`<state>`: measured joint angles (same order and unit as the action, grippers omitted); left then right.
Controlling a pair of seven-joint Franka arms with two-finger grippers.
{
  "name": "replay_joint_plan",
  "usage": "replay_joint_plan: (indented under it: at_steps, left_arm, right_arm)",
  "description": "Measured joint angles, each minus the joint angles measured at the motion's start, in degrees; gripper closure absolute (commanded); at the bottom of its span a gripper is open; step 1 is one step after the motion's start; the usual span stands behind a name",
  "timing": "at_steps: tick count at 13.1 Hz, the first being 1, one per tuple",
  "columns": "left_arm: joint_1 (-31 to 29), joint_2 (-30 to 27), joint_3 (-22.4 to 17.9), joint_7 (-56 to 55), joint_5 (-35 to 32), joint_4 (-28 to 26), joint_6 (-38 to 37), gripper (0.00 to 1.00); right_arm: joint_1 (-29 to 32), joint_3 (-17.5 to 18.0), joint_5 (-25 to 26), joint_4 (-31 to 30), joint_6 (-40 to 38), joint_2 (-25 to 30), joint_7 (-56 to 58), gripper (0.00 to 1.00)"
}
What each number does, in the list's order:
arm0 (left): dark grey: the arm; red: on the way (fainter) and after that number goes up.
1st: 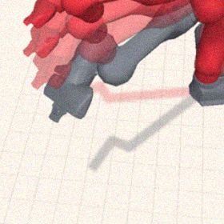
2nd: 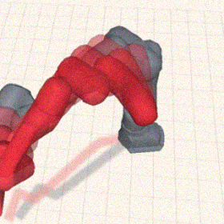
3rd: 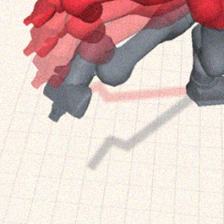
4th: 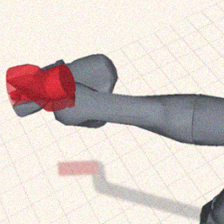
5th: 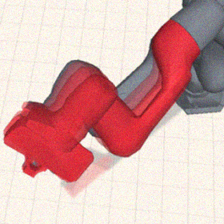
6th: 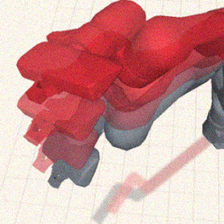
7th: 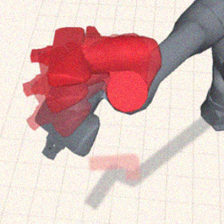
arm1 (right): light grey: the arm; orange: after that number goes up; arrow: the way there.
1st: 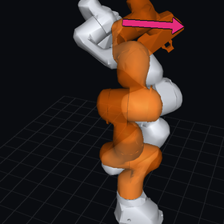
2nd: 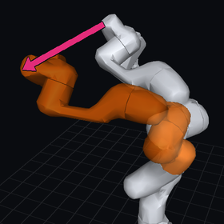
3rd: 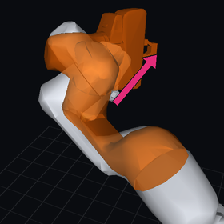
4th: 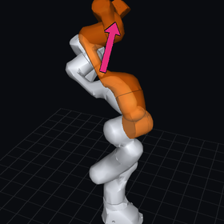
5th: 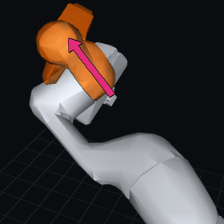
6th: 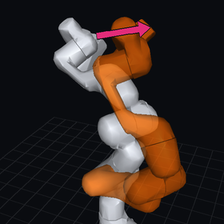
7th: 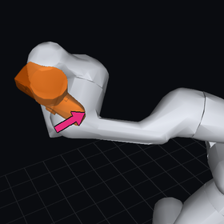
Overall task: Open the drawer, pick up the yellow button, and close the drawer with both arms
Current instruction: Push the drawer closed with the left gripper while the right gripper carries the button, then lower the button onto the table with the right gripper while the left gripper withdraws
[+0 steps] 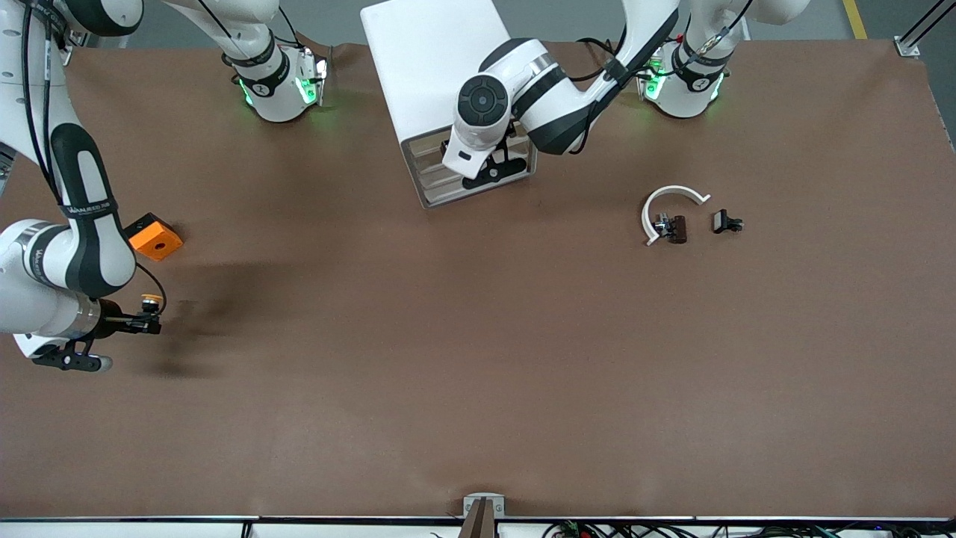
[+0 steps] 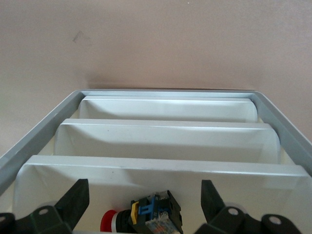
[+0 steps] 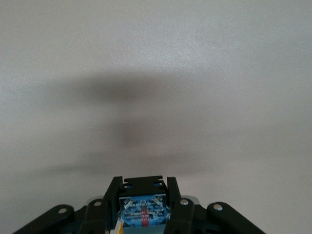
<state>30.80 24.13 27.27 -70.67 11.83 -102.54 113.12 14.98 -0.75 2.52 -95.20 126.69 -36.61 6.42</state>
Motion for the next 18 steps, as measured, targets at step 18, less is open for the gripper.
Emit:
replay_joint_plan:
  at_steps: [18]
  left_arm:
    - [-31.6, -9.1, -4.1, 22.5, -22.0, 10.7, -3.6, 0.0]
  right_arm:
    - [0.0, 0.9, 0.0, 0.1, 4.7, -5.0, 0.5, 0.86]
